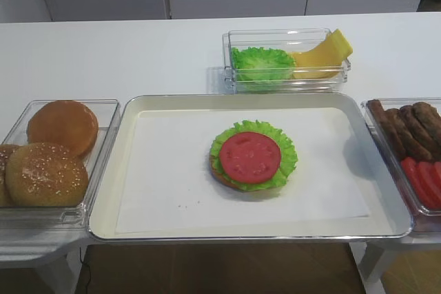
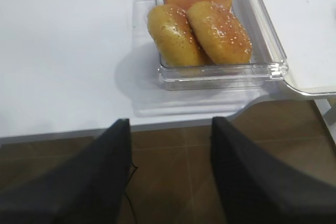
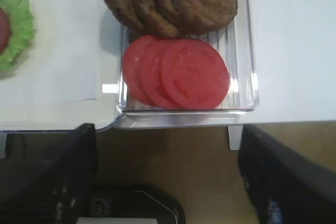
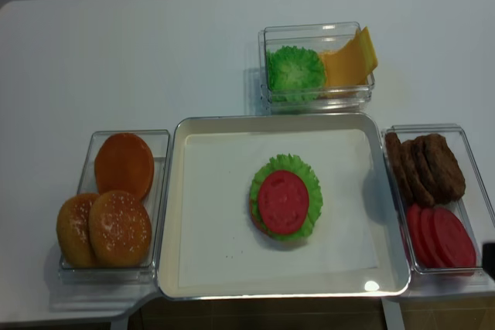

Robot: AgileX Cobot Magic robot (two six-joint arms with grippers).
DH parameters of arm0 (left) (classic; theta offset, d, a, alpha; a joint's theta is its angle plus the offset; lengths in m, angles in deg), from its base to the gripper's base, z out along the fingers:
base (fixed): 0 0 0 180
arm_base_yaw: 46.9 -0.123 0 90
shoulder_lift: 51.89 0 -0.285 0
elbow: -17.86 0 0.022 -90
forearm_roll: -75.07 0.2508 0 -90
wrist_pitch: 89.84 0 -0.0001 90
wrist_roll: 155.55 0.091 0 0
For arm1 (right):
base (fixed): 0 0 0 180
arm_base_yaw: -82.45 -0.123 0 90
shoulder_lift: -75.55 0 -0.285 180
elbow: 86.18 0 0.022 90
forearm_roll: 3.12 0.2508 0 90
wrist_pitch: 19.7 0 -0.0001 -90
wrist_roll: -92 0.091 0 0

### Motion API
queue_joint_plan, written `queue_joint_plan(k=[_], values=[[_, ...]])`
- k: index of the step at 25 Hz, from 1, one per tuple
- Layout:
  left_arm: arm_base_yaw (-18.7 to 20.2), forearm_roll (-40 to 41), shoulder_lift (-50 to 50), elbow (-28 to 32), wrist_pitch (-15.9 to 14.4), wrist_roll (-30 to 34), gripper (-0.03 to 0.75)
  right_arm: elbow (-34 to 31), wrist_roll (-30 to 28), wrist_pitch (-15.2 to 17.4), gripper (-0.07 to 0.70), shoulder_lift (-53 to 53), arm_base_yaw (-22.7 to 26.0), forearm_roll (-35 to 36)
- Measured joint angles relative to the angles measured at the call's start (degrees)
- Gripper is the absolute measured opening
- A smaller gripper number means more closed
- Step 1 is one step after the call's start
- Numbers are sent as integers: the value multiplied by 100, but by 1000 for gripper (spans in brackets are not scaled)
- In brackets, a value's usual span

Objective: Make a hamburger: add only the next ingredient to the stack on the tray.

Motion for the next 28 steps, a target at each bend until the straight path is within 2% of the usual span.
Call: queue_joint_plan(k=[8, 15, 20, 28], values=[[0, 0, 0, 0, 0, 0, 369, -688, 0, 115, 636, -1820, 0, -22], [0, 0, 0, 0, 0, 0, 369, -894, 0, 289, 636, -2964, 0, -48], [0, 0, 0, 0, 0, 0, 369, -1090, 0, 397, 636, -3410, 0, -62], [0, 0, 0, 0, 0, 0, 369, -1137, -47, 377, 636, -3435, 0, -284]])
